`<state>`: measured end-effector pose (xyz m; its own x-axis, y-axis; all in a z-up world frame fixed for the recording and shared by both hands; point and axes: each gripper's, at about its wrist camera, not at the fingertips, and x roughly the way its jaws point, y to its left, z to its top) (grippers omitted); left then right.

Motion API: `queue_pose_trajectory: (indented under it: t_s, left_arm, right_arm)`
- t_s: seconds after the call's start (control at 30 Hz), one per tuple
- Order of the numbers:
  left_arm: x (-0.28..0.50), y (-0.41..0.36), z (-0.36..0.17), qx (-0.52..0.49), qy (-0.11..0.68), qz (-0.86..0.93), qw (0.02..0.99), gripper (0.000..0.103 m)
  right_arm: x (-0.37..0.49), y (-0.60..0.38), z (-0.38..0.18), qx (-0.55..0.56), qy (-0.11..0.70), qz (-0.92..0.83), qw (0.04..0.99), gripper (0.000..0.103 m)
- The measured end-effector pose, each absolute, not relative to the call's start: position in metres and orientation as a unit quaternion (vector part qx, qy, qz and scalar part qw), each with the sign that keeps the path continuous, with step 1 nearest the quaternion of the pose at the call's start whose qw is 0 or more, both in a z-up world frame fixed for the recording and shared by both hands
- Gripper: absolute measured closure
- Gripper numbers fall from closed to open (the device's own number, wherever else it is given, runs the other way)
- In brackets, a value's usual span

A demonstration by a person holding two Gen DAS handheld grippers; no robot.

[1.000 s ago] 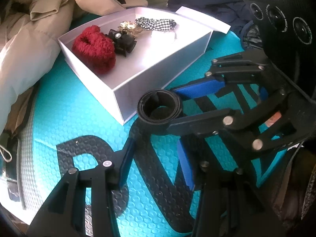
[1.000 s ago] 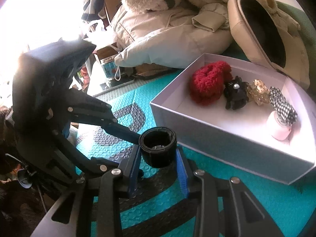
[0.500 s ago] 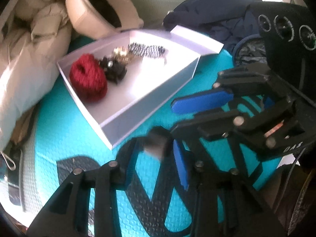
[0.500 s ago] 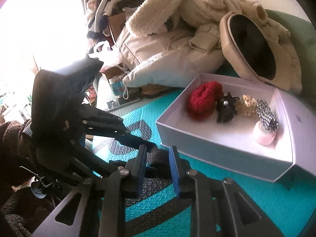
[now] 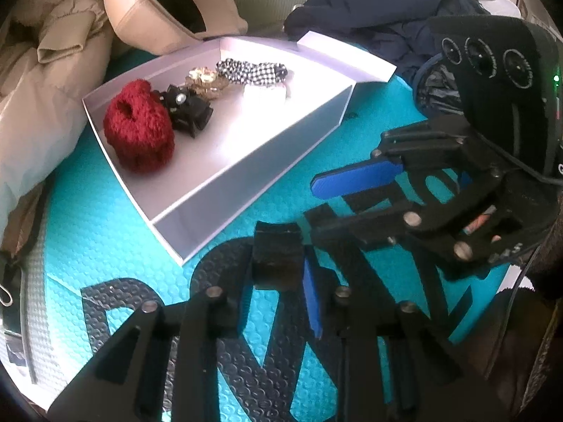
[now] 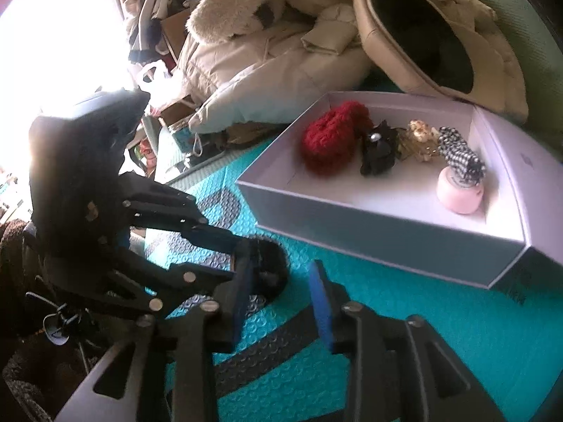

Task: Organize objects
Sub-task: 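Close the left tool on the black rubber ring and lift it, then carry the black rubber ring with the left tool over the box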

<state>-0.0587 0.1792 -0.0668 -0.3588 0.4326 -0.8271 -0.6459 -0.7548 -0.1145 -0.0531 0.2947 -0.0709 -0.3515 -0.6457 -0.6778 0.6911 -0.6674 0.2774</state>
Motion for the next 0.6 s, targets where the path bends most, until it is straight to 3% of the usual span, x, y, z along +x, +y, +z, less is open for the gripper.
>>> queue_pose_trajectory:
  t_s: [0.23,0.6]
  left_arm:
    - [-0.065,0.169,-0.072,-0.465,0.098,0.816,0.329,0.079]
    - [-0.068,0.163,-0.051,-0.448,0.091,0.827,0.327,0.079]
  right_arm:
    - [-0.047,0.278,-0.082,0.393,0.093,-0.824,0.397,0.058]
    - [-0.051,0.28,-0.073,0.373,0.085,-0.835,0.395,0.058]
